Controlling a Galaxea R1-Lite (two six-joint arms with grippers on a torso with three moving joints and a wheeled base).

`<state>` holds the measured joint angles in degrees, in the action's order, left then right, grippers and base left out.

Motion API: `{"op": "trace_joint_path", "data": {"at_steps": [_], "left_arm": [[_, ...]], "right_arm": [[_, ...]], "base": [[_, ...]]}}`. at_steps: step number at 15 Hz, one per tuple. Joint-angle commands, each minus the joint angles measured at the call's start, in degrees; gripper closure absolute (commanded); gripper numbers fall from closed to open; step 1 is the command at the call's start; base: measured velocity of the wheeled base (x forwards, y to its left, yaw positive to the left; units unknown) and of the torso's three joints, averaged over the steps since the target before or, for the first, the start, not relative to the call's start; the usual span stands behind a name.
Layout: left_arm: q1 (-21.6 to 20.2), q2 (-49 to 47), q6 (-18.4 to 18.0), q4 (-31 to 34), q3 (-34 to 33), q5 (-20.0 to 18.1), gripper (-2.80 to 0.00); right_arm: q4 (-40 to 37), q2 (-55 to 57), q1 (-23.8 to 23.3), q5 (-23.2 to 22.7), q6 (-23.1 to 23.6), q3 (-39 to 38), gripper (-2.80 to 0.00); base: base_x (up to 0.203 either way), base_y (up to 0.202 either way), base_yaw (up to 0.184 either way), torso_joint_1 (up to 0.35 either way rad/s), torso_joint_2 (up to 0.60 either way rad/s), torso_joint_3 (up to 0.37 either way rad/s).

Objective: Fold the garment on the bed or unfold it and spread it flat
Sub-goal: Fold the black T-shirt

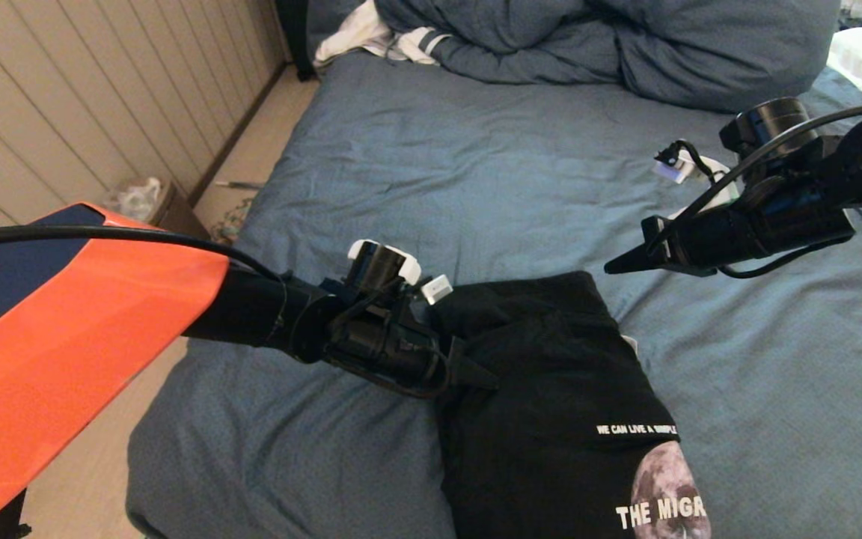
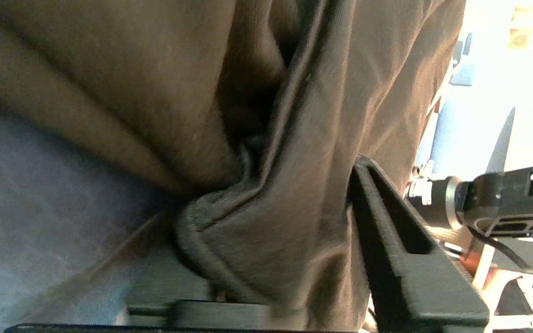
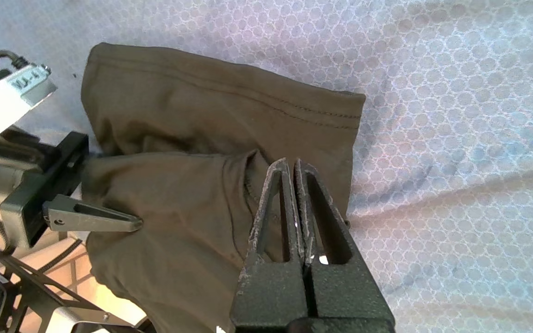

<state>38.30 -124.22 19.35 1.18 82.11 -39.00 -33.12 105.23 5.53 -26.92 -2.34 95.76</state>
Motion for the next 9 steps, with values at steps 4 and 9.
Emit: {"op": "trace_joint_path", "data": {"at_steps": [4,9], "left_arm": [[0.7,1.5,1.0,0.1,-0.1,-4.7,0.0],[-4.1,2.0,0.4,2.5,6.8,-4.4,0.0]], "right_arm": [[-0.2,-0.1,-0.1,-0.2,0.0,0.1,0.0],[-0.2,0.2,0.0,-0.2,-0.1,0.0,0.0]], "base": [[0.0,0.0,0.0,0.0,0.0,0.0],[0.0,0.0,0.0,0.0,0.0,0.0]]}}
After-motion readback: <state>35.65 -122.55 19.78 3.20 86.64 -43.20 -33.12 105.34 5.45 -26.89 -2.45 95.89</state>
